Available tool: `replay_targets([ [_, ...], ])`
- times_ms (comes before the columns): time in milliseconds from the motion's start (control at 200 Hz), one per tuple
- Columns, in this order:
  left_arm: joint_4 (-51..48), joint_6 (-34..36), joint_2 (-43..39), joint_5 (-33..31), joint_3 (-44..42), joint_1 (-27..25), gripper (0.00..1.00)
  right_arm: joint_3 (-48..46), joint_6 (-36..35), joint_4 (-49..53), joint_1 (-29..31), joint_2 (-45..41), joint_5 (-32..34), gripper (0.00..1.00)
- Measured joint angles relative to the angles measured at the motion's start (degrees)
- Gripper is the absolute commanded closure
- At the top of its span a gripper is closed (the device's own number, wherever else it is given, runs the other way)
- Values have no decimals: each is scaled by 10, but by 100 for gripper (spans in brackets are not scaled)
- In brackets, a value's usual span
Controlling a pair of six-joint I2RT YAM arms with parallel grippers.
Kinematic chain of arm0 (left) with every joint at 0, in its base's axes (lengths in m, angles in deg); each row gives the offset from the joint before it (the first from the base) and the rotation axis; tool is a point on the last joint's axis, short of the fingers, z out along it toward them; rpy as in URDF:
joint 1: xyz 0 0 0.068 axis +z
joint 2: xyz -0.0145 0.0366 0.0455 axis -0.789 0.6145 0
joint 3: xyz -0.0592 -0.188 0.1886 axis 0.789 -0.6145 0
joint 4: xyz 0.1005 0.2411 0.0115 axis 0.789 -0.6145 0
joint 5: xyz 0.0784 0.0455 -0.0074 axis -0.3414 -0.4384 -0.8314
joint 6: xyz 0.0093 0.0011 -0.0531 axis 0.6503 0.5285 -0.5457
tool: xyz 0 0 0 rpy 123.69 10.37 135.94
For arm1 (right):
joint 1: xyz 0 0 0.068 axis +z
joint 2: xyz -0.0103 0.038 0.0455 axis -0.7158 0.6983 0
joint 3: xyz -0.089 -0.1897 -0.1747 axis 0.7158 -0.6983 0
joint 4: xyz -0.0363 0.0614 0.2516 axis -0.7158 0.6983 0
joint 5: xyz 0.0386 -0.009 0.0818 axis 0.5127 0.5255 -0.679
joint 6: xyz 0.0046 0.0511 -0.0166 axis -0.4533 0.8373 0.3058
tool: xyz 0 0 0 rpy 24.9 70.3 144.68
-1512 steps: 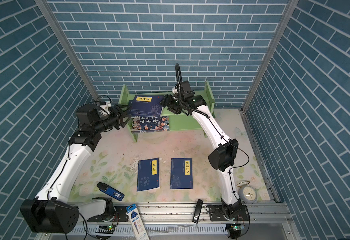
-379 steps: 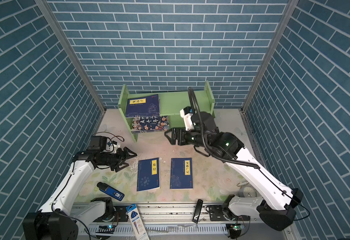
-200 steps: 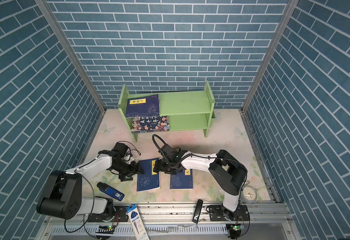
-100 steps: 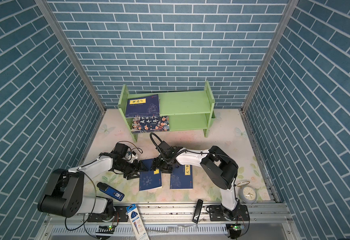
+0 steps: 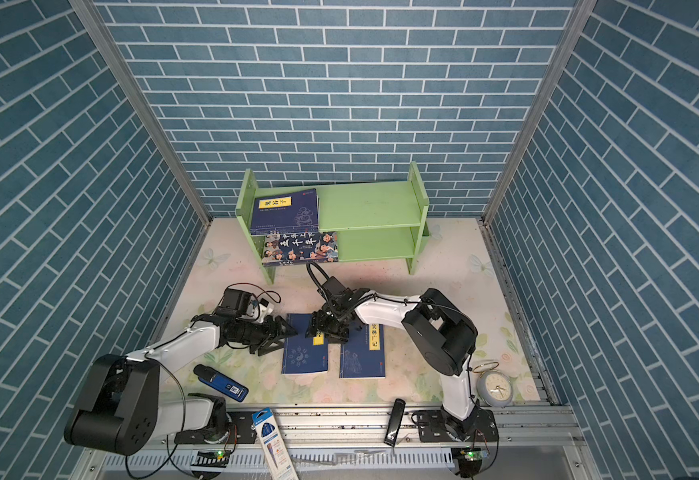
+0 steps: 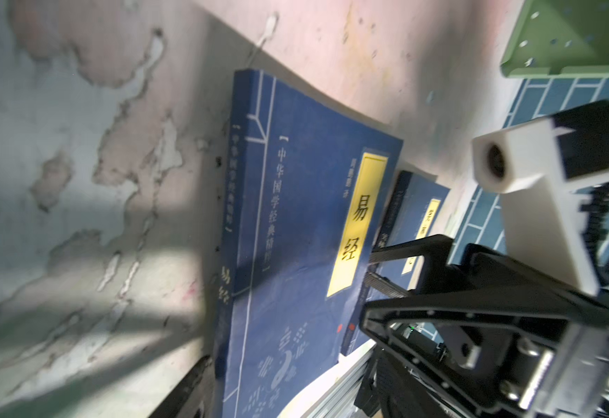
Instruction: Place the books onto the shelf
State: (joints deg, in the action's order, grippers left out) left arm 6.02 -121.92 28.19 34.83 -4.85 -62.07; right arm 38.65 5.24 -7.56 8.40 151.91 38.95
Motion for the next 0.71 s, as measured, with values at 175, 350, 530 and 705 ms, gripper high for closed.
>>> replay_targets([
  [175,45,-31,-5,10,-16,9,25,17,-7,21,-1,9,-2,25],
  [350,82,-48,10,19,-23,13,24,20,-7,24,-4,13,-12,25],
  [530,46,-9,42,8,-3,14,18,31,-7,37,-8,21,-21,26],
  [705,-40,49,37,-26,29,9,15,44,-14,37,-6,32,-29,26],
])
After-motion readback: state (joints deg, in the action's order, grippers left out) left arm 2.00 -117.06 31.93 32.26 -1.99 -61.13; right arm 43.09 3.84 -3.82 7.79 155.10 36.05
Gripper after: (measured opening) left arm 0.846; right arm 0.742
